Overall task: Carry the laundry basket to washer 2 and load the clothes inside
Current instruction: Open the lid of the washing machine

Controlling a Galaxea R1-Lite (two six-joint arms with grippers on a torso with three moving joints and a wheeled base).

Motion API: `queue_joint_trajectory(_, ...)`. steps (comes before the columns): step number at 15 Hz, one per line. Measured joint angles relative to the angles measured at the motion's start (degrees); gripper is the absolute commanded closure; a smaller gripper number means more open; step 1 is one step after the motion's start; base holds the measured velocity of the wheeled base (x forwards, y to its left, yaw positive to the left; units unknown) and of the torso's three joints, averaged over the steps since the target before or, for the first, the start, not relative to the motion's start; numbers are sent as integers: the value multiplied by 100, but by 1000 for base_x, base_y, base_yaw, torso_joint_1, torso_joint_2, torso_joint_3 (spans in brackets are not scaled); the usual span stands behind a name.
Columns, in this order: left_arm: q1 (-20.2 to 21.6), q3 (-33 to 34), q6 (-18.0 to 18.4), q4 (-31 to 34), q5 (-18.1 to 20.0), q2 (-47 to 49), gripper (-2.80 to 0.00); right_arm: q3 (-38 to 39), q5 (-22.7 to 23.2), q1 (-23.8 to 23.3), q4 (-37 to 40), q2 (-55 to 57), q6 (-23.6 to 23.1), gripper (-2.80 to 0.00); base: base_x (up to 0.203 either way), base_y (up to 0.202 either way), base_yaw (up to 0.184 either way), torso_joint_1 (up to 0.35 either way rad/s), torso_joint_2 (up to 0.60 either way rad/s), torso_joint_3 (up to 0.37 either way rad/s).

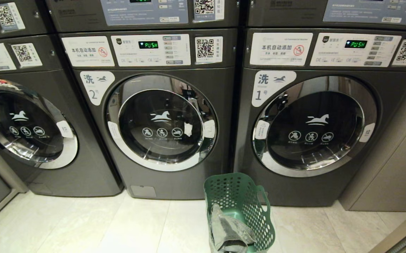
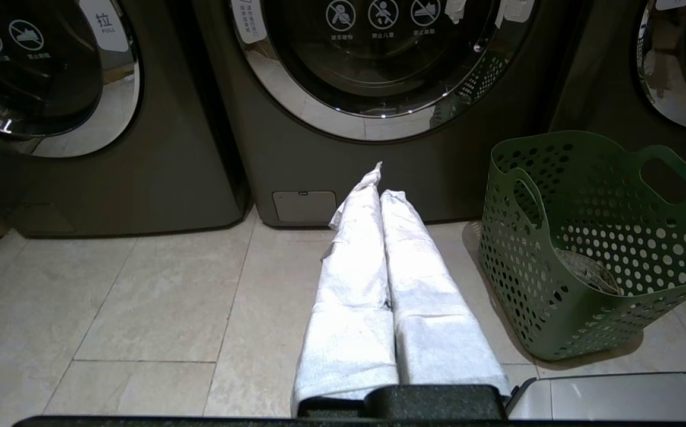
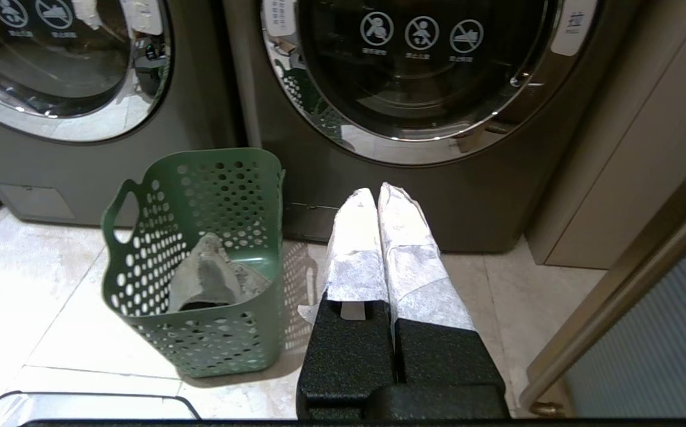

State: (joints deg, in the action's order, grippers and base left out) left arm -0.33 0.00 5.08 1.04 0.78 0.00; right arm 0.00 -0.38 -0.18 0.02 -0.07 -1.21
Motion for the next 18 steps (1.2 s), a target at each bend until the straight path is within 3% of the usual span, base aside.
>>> queue_joint_trajectory(13,-2,0,-9,1,2,0,0,0,-2,0,-1,0,0,0,0,-193,1,2,3,2)
queue_joint_trajectory(18,-7,0,-18,8,-2,0,0,0,-6,-6,0,0,2,0,0,-40,1,2,2,0)
